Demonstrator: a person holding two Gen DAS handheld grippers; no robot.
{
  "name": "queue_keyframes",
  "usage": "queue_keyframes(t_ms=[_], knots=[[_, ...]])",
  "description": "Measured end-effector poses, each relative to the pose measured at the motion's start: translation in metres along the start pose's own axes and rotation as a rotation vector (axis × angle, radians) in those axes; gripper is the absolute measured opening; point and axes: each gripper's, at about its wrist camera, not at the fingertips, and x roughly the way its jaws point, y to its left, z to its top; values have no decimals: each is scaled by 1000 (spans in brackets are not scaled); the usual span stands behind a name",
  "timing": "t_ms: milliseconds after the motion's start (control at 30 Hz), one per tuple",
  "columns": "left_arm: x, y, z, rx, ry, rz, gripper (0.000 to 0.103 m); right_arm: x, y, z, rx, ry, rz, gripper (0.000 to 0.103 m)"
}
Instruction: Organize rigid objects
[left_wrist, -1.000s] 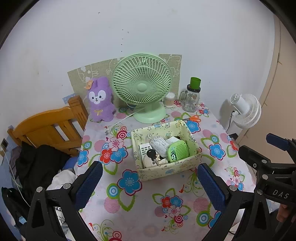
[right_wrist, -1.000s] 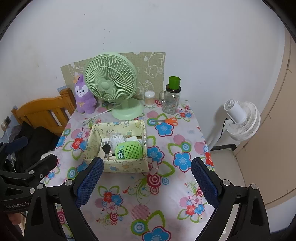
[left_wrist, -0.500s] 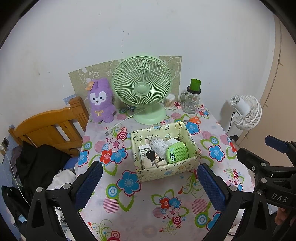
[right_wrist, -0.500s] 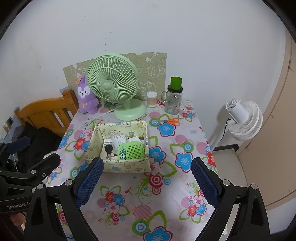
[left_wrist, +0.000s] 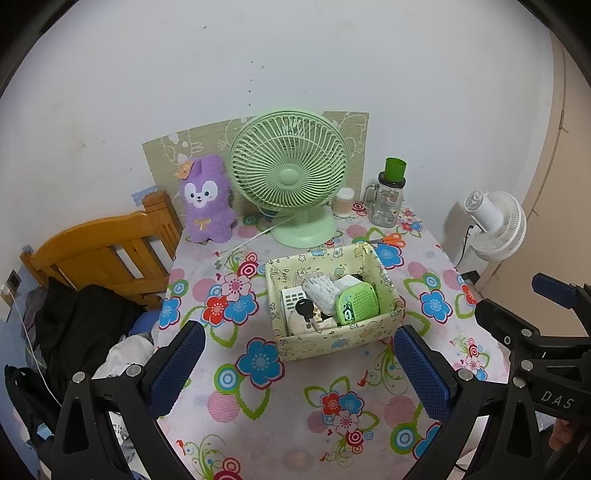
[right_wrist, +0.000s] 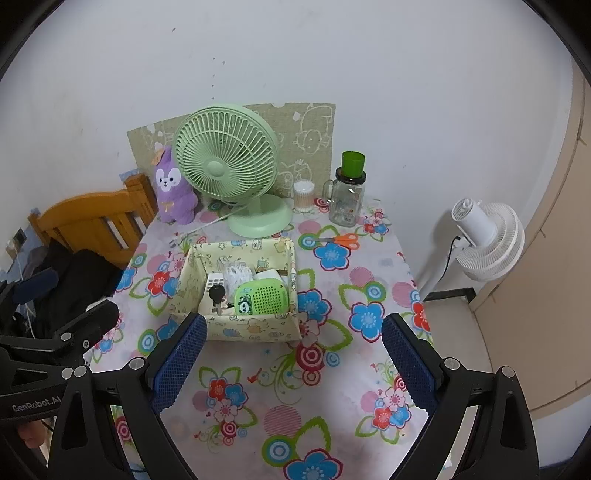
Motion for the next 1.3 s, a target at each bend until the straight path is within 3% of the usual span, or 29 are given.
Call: queue_keyframes(t_ms=[167,1300], knots=[[-1,-1,-1,-5,-8,24,103,0,0,0,0,0,1,97],[5,0,-5,-18,11,6,103,4,6,0,-11,6,-5,97]])
